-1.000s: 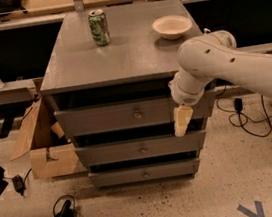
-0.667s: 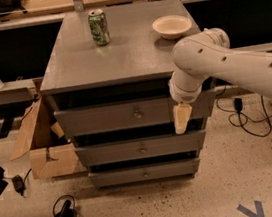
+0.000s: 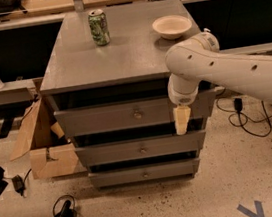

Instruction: Open top drawer

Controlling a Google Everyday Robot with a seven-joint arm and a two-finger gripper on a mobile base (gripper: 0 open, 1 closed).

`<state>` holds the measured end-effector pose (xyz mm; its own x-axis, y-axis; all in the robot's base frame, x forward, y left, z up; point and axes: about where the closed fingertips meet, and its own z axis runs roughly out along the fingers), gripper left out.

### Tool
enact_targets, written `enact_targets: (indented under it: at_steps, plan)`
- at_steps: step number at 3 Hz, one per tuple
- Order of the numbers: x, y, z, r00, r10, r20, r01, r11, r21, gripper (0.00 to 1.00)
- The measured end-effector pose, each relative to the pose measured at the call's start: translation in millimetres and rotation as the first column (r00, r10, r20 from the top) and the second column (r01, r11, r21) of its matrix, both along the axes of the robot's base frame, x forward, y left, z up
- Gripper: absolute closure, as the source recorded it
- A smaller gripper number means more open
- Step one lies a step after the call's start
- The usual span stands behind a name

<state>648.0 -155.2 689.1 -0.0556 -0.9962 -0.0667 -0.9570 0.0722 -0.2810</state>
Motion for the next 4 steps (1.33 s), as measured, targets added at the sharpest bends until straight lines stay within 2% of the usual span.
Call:
enact_targets:
  at_steps: [1,3,4]
  plan:
    - [6,0,-7,0.9999,0.007,-0.008,-0.007,1.0,-0.029,0.0]
    - [18,0,-25,0.9991,-0.005,-0.042,0.004,1.0,-0.031,0.0]
    - [17,-2,-35,0.9965,-0.049,-0.068,0.049,0.999,-0.004,0.18]
